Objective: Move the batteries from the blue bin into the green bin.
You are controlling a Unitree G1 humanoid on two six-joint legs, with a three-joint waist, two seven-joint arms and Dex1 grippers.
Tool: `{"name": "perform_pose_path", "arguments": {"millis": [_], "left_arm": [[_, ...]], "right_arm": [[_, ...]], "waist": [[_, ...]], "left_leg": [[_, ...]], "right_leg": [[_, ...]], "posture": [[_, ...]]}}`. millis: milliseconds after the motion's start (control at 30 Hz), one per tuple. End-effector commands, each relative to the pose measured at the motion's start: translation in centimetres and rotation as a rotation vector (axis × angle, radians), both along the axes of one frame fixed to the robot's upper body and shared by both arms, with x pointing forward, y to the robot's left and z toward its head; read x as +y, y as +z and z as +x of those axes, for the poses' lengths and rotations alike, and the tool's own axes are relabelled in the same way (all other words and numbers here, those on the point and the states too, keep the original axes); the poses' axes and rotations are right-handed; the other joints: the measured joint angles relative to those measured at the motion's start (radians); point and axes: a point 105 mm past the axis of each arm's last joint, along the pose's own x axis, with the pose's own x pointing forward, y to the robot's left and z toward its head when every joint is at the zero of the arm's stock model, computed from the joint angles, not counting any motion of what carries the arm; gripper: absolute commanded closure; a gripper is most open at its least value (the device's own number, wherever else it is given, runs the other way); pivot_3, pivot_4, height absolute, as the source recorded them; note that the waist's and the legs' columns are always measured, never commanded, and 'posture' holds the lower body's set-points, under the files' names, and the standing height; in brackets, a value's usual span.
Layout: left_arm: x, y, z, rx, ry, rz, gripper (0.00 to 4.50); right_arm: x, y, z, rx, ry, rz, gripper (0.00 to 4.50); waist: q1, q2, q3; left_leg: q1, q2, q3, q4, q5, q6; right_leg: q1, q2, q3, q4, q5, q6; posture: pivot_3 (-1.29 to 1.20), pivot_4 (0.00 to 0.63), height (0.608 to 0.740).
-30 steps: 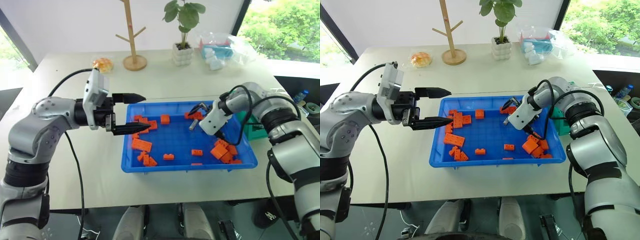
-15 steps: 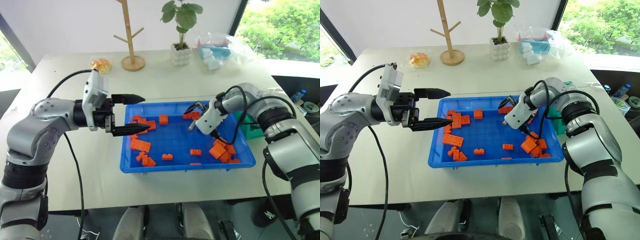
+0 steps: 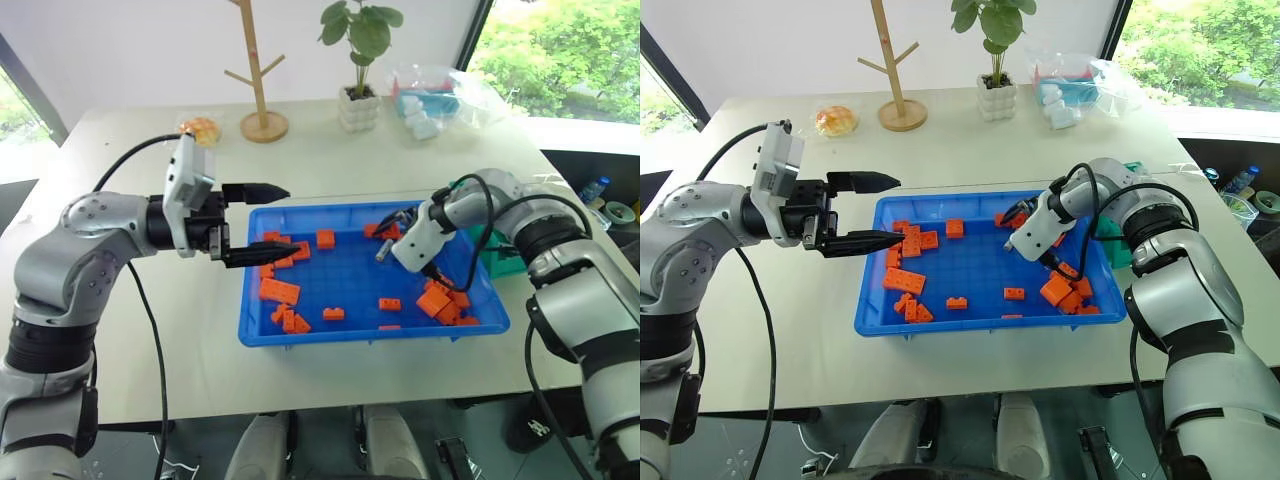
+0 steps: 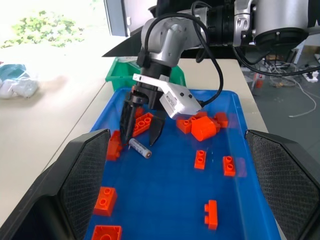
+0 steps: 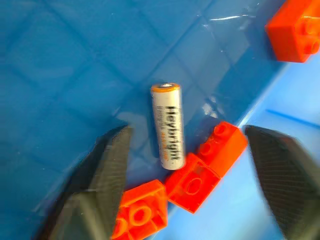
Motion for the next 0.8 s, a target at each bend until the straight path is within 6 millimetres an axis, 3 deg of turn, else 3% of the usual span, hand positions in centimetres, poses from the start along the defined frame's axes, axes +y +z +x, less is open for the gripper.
{"name": "perform_pose_path", "arguments": {"millis": [33,133,400,567,667,733,800], "left_arm": [[0.1,1.0,-0.3,-0.053,-0.003,-0.013,0.0],[0.1,1.0,-0.4,-0.054,-0.003,-0.013,0.0],[0.0,1.0,-0.3,-0.056,-0.006,-0.012,0.0],[-0.1,0.9,-0.4,-0.052,-0.015,-0.011,0.0],[-0.1,0.5,-0.4,-0.039,-0.016,-0.008,0.0],[0.0,0.2,-0.3,-0.025,-0.01,-0.01,0.0],[0.2,-0.1,-0.2,-0.015,-0.004,-0.01,0.0]], "right_arm": [[0.1,-0.8,-0.2,0.02,0.0,-0.014,2.89],[0.1,-0.8,-0.1,0.015,0.001,-0.014,4.45],[-0.4,-0.1,0.0,-0.009,0.003,-0.012,4.47],[-1.3,4.3,-0.1,0.003,-0.127,0.204,4.47],[-2.1,8.7,-1.0,0.147,-0.362,0.552,4.47],[-4.7,11.7,-1.8,0.161,-0.544,0.765,4.47],[-7.0,13.0,-2.6,0.13,-0.676,0.866,4.47]], "waist": [[-0.001,0.0,0.0],[-0.003,0.0,0.0],[-0.003,0.0,0.0],[0.004,-0.001,0.002],[0.007,-0.001,0.002],[0.017,0.0,0.002],[0.03,0.0,0.002]], "left_leg": [[0.0,0.0,0.0,0.0,0.0,0.0],[0.0,0.0,0.0,-0.003,0.0,-0.001],[0.001,0.0,0.0,-0.004,0.001,-0.001],[0.001,0.0,0.0,-0.005,0.001,-0.001],[0.0,0.0,-0.001,-0.005,0.001,-0.001],[-0.001,0.0,-0.001,-0.006,0.001,-0.001],[-0.001,0.0,-0.001,-0.007,0.001,-0.001]], "right_leg": [[0.0,0.0,0.0,0.0,0.0,0.0],[-0.001,0.0,0.0,0.0,0.0,0.0],[-0.001,0.0,0.0,0.0,0.0,0.0],[-0.001,0.0,0.0,-0.001,0.0,0.001],[-0.001,-0.001,0.0,-0.002,0.001,0.001],[-0.002,-0.001,0.0,-0.002,0.0,0.001],[-0.003,-0.001,0.0,-0.002,0.0,0.0]], "posture": [[0.0,0.15,0.693],[0.0,0.15,0.693],[0.0,0.15,0.693],[0.0,0.15,0.693],[0.0,0.15,0.693],[0.0,0.15,0.693],[0.0,0.15,0.693]]}}
